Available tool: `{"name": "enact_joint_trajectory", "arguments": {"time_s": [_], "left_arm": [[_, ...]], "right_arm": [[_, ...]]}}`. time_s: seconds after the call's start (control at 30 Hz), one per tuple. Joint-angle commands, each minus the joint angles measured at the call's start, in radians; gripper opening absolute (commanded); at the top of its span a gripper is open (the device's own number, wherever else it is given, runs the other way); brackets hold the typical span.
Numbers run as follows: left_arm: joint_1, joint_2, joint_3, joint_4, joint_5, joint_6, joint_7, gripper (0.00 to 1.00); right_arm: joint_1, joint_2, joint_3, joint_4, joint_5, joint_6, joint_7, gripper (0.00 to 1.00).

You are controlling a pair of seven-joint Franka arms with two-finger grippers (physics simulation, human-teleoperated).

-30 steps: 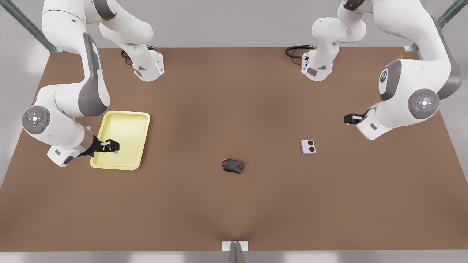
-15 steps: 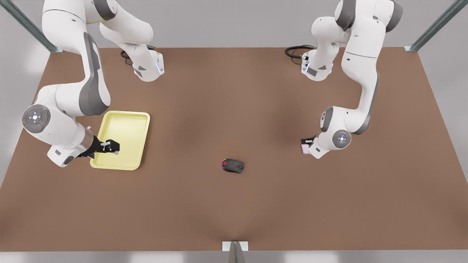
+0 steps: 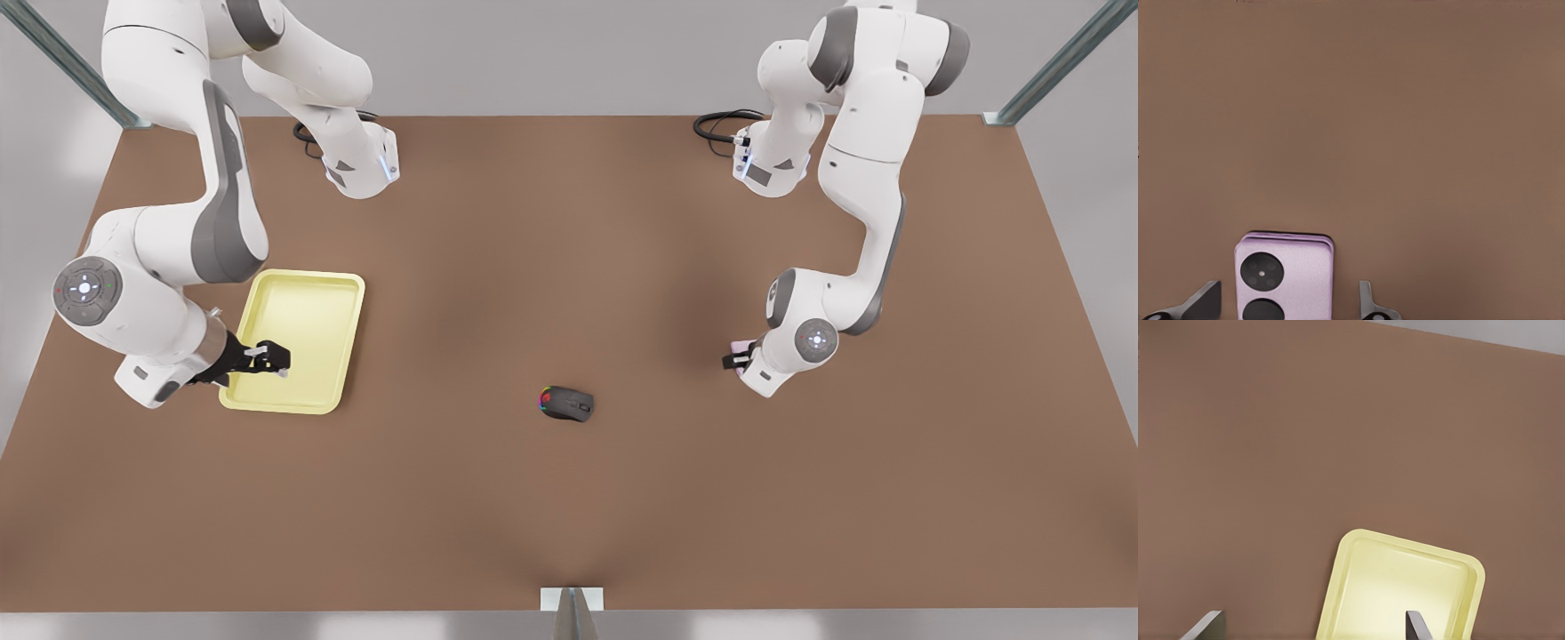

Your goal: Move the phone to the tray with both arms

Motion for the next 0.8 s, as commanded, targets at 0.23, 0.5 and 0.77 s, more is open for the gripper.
{"name": "enact_joint_trajectory", "arguments": {"time_s": [0.23,0.5,0.77], "left_arm": [[0.011,0.028,0.000,0.000,0.019,0.022,-0.070,1.00],[0.011,0.030,0.000,-0.009,0.057,0.008,0.042,1.00],[0.014,0.044,-0.002,-0.008,0.031,0.025,0.025,1.00]], "right_arm": [[-0.004,-0.001,-0.001,0.001,0.001,-0.001,-0.008,1.00],[-0.002,-0.001,-0.001,0.001,0.001,-0.001,-0.006,1.00],[-0.004,0.000,-0.001,0.001,0.001,-0.001,-0.008,1.00]]}}
